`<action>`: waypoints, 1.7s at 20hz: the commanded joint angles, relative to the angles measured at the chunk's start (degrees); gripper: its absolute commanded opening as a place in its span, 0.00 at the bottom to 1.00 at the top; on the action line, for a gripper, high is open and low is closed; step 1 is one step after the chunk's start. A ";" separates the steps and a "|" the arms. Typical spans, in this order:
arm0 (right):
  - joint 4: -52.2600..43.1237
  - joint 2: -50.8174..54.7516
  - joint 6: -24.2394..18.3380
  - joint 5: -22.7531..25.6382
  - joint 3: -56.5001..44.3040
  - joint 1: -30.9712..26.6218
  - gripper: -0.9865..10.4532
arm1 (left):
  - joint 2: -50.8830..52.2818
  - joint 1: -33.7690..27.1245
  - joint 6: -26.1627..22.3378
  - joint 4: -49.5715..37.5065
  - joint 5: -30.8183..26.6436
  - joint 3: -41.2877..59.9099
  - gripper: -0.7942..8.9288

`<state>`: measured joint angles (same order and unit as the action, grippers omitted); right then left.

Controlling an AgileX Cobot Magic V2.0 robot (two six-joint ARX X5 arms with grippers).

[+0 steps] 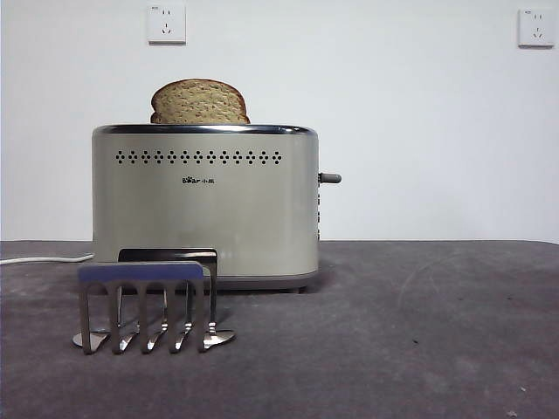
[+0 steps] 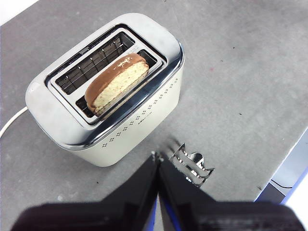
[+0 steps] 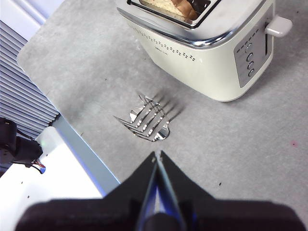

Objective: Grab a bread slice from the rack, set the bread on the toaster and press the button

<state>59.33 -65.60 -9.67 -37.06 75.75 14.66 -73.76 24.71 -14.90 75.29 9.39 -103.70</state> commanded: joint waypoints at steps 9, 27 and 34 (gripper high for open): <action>-0.13 0.00 -0.33 -0.04 -0.44 0.04 0.09 | 0.04 -0.11 0.13 -1.46 -0.83 0.20 0.08; -0.15 0.00 -0.33 -0.04 -0.44 0.04 0.09 | 37.22 -28.81 -0.85 -66.45 5.62 51.04 0.08; -0.15 0.00 -0.33 -0.04 -0.44 0.04 0.09 | 54.12 -31.61 4.20 -74.36 -0.04 78.77 0.08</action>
<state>59.33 -65.60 -9.67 -37.04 75.75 14.66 -20.18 -6.70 -11.94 1.39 9.56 -26.09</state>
